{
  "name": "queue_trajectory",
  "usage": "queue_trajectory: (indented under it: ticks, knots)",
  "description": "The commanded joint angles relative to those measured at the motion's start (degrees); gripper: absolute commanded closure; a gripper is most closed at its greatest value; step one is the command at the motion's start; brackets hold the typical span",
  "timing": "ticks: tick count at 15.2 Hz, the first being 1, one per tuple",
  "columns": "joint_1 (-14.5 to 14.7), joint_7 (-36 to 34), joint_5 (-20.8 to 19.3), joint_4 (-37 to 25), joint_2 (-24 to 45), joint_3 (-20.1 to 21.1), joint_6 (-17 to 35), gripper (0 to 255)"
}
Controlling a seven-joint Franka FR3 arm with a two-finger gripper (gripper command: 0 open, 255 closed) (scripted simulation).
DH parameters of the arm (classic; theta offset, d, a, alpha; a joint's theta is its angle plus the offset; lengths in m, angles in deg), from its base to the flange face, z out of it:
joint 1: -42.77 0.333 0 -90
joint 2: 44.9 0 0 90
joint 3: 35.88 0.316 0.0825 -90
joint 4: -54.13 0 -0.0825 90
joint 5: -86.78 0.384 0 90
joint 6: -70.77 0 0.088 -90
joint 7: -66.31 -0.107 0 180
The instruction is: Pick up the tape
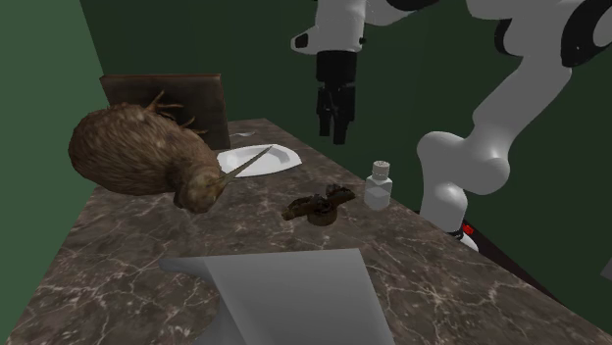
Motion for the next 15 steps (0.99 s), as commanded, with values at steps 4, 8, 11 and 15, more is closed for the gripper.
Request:
queue_trajectory:
  ticks: [4,8,11,15]
  knots:
    - [2.21,-1.91,3.88,1.00,5.99,3.14,8.03,0]
    - [3.74,-3.02,6.32,0.18,11.51,5.39,13.61,0]
    - [3.83,-2.62,6.60,2.23,11.83,5.57,15.94,0]
    - [3.97,-2.07,7.00,4.81,12.44,5.82,19.11,0]
